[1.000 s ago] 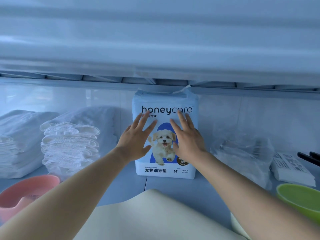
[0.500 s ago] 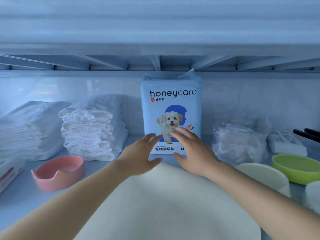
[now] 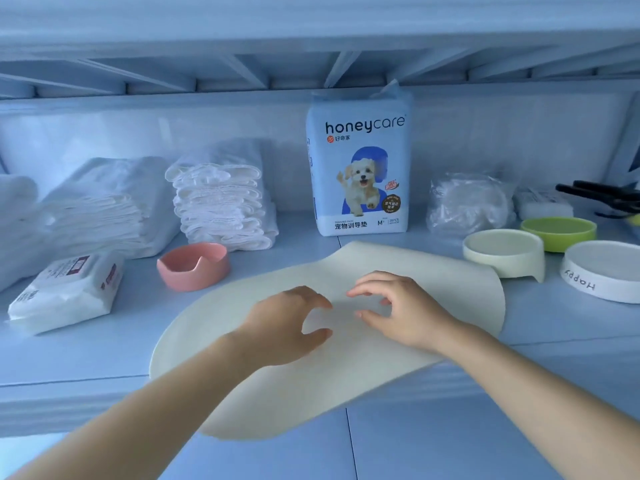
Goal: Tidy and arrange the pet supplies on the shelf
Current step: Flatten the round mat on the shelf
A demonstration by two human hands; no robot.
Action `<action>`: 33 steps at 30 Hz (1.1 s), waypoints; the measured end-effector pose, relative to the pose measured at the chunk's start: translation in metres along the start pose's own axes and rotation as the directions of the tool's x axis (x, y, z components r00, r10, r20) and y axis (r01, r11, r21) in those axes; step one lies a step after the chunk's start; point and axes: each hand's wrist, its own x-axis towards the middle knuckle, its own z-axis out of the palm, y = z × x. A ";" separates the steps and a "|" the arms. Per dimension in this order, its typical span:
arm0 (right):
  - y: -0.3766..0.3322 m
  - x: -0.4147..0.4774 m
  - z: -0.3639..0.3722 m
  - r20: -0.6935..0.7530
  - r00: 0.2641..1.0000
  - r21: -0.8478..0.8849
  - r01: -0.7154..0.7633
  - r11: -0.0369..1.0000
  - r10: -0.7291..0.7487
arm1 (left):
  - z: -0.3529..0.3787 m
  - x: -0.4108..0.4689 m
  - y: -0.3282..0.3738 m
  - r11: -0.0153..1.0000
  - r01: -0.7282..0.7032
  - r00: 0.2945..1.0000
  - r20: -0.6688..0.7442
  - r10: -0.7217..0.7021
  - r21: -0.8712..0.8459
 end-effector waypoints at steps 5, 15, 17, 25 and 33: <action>-0.018 -0.044 0.004 -0.019 0.996 -0.024 -0.088 0.996 0.087 | 0.002 -0.040 0.012 0.996 -0.038 0.999 -0.012 0.037 -0.078; -0.041 -0.080 0.003 -0.040 0.987 -0.047 -0.157 0.987 0.155 | 0.014 -0.077 0.029 0.999 -0.037 0.999 0.018 0.038 -0.031; -0.043 -0.083 0.005 -0.036 0.985 -0.043 -0.171 0.984 0.169 | 0.016 -0.078 0.029 0.999 -0.046 0.999 0.009 0.046 0.004; -0.045 -0.087 0.006 -0.020 0.978 -0.062 -0.207 0.976 0.206 | 0.010 -0.075 0.031 0.994 -0.105 0.994 0.019 0.105 -0.003; -0.050 -0.076 0.015 -0.074 0.971 -0.036 -0.229 0.973 0.226 | 0.014 -0.074 0.013 0.984 -0.162 0.987 -0.001 0.162 0.076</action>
